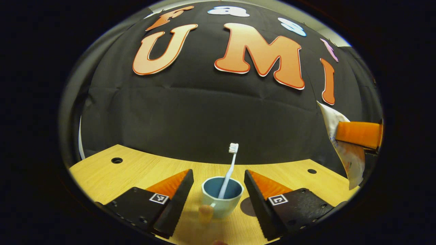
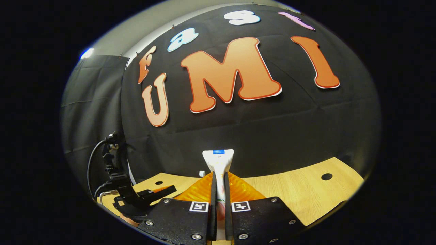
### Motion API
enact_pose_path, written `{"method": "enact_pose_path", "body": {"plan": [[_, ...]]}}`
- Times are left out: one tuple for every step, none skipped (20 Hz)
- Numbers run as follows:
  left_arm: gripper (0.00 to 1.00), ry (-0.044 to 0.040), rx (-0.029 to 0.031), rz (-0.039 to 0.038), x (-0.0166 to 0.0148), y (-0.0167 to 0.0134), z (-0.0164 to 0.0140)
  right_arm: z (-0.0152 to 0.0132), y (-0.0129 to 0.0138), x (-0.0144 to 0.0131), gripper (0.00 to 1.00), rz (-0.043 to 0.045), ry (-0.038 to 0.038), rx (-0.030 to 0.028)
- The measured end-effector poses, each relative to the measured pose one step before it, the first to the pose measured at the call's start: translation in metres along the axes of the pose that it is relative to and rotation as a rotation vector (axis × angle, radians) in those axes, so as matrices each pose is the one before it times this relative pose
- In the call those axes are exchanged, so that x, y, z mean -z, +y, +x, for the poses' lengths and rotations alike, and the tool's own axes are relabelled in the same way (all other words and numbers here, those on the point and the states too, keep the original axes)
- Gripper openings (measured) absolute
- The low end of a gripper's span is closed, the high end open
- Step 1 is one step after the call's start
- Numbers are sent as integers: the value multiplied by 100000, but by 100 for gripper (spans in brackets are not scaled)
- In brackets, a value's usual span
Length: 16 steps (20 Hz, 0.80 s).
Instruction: Put the toothbrush and toothpaste on the desktop into the cup, then pick up the cup and place it on the coaster on the desktop.
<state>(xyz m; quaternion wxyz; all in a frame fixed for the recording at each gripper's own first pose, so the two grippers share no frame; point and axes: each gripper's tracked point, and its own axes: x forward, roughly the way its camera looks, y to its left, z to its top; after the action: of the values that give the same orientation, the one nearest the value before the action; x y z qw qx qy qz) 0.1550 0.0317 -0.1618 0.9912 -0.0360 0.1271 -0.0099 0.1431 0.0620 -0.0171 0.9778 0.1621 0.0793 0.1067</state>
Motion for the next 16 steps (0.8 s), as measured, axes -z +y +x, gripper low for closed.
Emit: {"method": "enact_pose_path", "body": {"plan": [[94,933,-283,1512,390,365,-927,124,425,-181,10,466,-840,-1078],[97,683,-587,1509,212,533,-867,187,485,-134,10,439,-821,-1180],[98,-278,-875,1359,45,664,-736,251,368,-194,10,273,-801,-947],[98,-439,-1209,696,115,689,-776,338,427,-127,10,129,-846,-995],[98,173,-796,16,377,730,-714,457,346,-112,10,112,-953,-800],[98,869,-265,-480,394,484,-570,315,407,-76,10,32,-813,-1069],[98,623,-190,-347,430,499,-430,513,432,-81,10,160,-815,-814],[98,595,-585,47,391,575,-424,478,393,-47,10,69,-666,-1014],[98,190,-480,327,548,616,-401,410,358,23,10,-120,-628,-746],[98,341,-819,405,554,663,-240,552,335,151,10,-309,-566,-663],[98,1039,-714,201,850,714,-221,484,150,86,10,-419,-539,-492],[98,1817,-859,-316,861,706,-111,504,184,115,10,-14,-694,-319],[98,1293,-659,-668,856,537,-60,693,154,248,10,624,-584,-407],[98,929,-397,-648,661,396,-31,649,230,234,10,1322,-363,-698],[98,561,-276,-154,376,246,29,678,311,386,10,1205,349,-866],[98,841,-873,141,342,397,64,651,233,258,10,378,51,-688]]}}
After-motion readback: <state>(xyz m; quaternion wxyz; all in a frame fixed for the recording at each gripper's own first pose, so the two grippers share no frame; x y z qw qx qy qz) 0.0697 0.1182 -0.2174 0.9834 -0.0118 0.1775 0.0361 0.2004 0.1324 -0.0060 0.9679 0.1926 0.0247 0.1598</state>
